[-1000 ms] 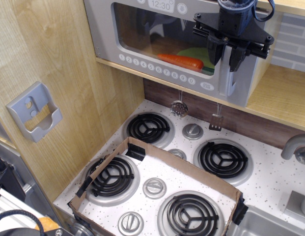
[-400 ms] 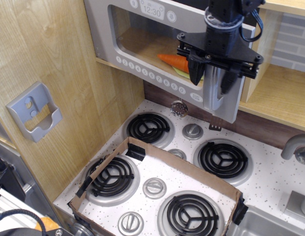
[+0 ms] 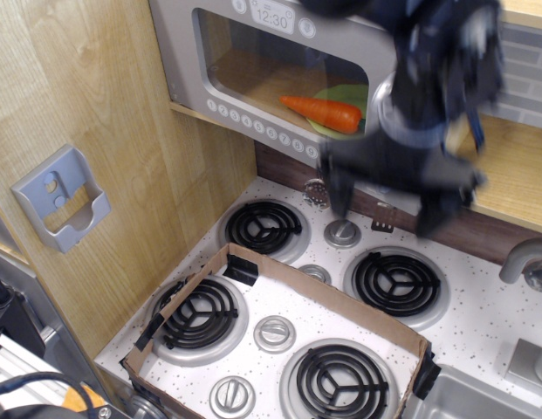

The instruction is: Open microwave

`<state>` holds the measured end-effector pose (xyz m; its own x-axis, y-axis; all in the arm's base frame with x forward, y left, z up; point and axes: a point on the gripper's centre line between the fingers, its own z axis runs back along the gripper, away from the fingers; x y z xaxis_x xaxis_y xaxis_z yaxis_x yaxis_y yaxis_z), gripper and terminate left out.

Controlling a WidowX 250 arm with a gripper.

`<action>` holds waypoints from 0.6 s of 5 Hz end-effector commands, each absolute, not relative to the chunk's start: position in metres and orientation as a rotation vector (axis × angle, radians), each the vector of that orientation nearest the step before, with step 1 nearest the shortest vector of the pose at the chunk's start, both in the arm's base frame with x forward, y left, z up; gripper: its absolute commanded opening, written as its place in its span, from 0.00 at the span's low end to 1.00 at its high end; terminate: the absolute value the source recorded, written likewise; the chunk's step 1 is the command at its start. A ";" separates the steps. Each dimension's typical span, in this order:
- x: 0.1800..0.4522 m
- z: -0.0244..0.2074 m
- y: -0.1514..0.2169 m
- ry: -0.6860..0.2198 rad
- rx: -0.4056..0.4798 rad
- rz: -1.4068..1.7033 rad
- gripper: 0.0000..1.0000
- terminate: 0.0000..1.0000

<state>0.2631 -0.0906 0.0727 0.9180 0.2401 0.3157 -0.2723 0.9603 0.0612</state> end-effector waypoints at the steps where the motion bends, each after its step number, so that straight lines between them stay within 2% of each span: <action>1: 0.267 0.083 -0.146 -0.361 0.054 0.124 1.00 0.00; 2: 0.293 0.091 -0.164 -0.373 0.028 -0.118 1.00 0.00; 3: 0.314 0.093 -0.173 -0.405 0.033 -0.217 1.00 0.00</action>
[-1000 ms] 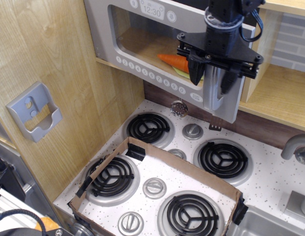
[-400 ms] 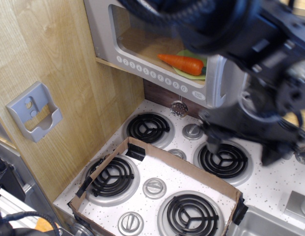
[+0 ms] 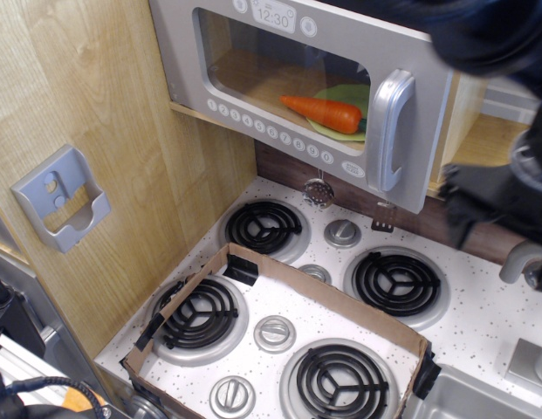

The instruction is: Open microwave

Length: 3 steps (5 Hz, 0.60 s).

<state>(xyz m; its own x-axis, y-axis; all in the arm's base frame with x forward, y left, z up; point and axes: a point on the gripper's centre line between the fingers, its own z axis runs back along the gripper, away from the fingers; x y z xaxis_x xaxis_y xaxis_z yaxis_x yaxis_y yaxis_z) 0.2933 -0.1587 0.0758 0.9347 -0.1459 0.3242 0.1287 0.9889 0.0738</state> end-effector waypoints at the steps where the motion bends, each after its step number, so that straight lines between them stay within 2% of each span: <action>1: 0.334 0.093 -0.179 -0.473 0.041 -0.295 1.00 0.00; 3: 0.378 0.102 -0.173 -0.479 0.040 -0.447 1.00 0.00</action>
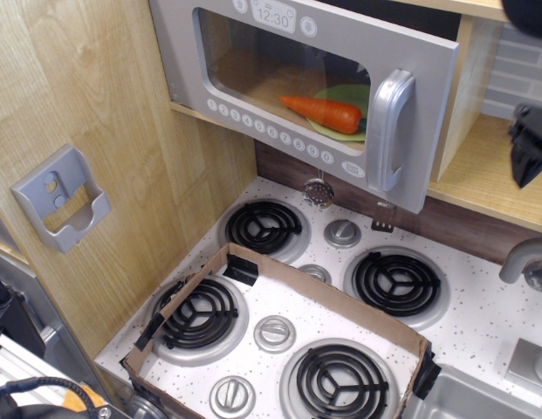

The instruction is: Open microwave

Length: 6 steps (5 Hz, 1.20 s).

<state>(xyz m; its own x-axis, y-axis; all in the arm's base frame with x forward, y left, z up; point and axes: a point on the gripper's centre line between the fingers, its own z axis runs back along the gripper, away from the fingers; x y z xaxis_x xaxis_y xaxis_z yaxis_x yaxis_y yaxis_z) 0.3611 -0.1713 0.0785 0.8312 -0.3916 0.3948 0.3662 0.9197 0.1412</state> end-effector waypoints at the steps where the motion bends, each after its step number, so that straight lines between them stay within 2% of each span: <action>1: 0.390 0.103 -0.152 -0.484 0.064 -0.472 1.00 0.00; 3: 0.395 0.100 -0.112 -0.445 0.079 -0.446 1.00 0.00; 5: 0.379 0.092 -0.068 -0.346 0.115 -0.382 1.00 0.00; 6: 0.365 0.085 -0.051 -0.332 0.098 -0.330 1.00 0.00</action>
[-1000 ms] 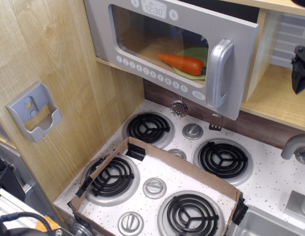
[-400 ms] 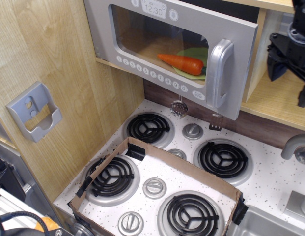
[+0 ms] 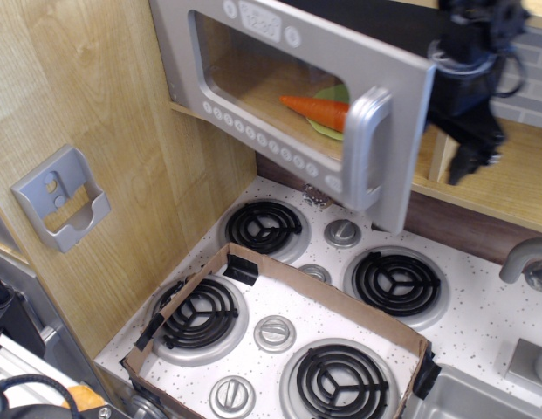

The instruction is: Open microwave

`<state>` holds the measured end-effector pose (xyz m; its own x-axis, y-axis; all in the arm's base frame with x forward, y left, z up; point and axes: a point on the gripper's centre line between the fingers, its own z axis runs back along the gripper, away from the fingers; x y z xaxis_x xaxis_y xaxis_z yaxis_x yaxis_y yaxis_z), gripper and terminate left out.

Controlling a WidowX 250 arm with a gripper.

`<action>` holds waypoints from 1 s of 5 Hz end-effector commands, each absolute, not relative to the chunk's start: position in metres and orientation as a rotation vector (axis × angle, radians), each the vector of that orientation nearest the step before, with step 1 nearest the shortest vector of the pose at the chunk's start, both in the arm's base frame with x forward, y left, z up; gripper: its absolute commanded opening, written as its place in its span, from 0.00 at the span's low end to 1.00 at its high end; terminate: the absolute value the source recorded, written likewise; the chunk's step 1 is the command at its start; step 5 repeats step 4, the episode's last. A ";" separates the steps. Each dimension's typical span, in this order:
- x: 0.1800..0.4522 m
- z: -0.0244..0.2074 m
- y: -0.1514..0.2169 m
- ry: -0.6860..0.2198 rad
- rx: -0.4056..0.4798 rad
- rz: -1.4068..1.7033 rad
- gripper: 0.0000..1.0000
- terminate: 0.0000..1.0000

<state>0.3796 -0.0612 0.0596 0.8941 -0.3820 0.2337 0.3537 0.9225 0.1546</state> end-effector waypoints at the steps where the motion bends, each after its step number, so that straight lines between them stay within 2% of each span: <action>1: 0.333 0.081 -0.039 -0.340 0.098 -0.243 1.00 0.00; 2: 0.298 0.079 -0.025 -0.342 0.092 -0.166 1.00 0.00; 3: 0.275 0.069 -0.011 -0.358 0.074 -0.154 1.00 0.00; 4: 0.261 0.060 0.004 -0.387 0.054 -0.163 1.00 1.00; 5: 0.261 0.060 0.004 -0.387 0.054 -0.163 1.00 1.00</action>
